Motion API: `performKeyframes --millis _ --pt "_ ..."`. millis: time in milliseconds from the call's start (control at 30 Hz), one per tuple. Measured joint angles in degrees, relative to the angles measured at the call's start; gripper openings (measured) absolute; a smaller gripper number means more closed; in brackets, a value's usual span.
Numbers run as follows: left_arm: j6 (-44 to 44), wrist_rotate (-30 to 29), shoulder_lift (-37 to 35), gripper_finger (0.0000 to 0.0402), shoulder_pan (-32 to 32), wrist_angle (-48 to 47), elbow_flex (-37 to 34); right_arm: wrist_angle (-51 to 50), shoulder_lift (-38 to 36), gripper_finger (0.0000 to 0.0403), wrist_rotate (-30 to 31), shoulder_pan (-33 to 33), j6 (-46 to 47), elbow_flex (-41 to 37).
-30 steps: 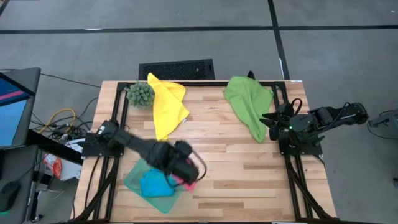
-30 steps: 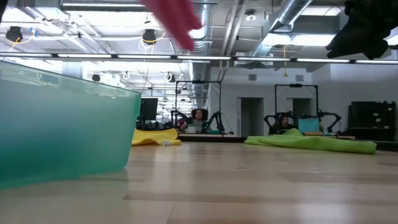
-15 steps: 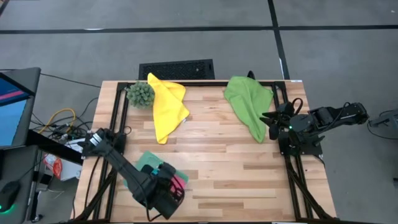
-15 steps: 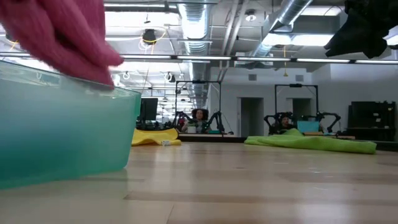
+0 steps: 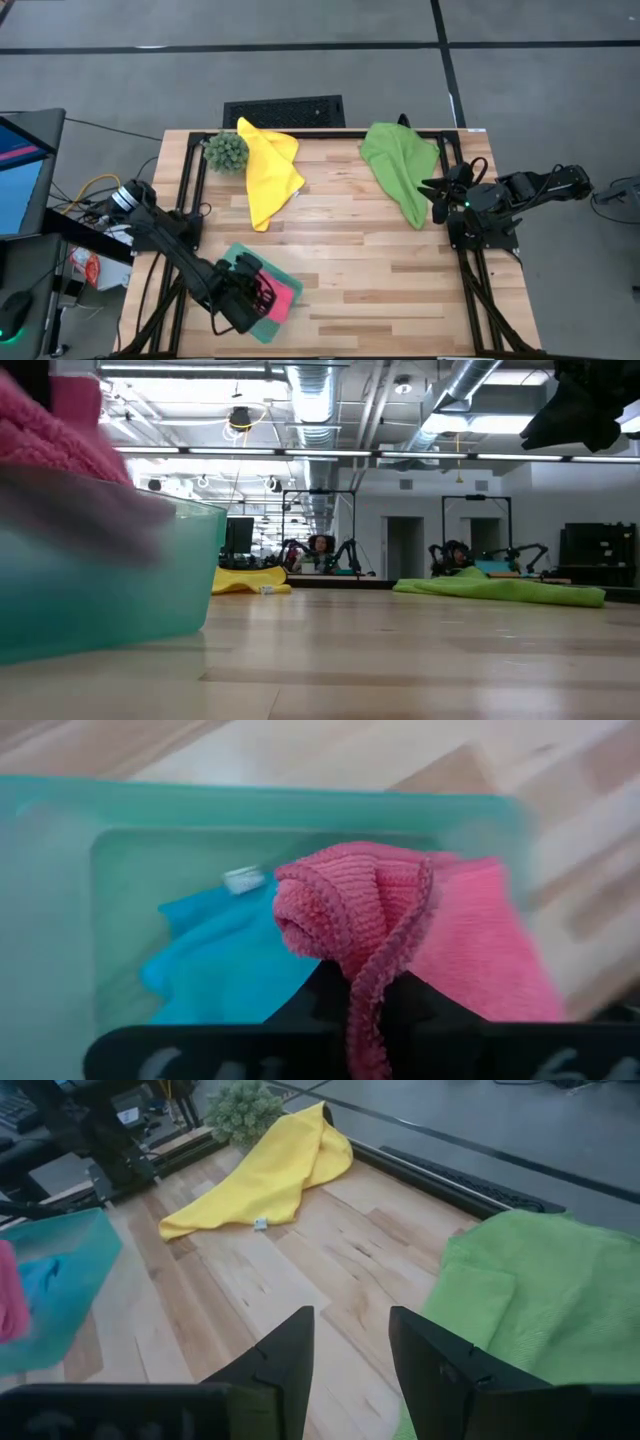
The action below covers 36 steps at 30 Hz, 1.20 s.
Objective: Fold microfiber towels
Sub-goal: Put the folded pink microfiber towel into the bin
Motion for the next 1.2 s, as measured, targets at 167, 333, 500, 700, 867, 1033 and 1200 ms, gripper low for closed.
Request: performKeyframes --millis 167,333,500,700,867,1033,1200 --pt "-0.4 0.6 -2.7 0.0012 0.1 6.7 -9.1 0.0 0.0 0.0157 -0.1 0.0 0.3 0.0" --pt "-2.3 4.7 -2.9 0.0014 0.3 11.4 -14.3 0.0 0.0 0.0157 0.0 0.0 0.4 0.0" --pt "-5.8 7.0 -2.9 0.0032 0.3 10.7 -15.6 0.0 0.0 0.0157 0.0 0.0 0.4 0.0" --pt "-5.5 7.9 -3.4 0.0108 0.5 10.0 -15.6 0.0 0.0 0.0157 0.0 0.0 0.4 0.0" --pt "-5.3 9.8 -3.7 0.0181 0.7 8.6 -15.4 0.0 0.0 0.0157 0.0 0.0 0.5 0.0" --pt "-7.6 7.0 -8.2 0.0228 1.7 5.4 -14.8 0.2 0.0 0.0157 0.0 0.0 0.5 0.0" --pt "-7.0 2.9 -15.3 0.025 3.5 2.5 -14.8 1.3 0.0 0.0157 0.0 0.0 -0.2 0.0"
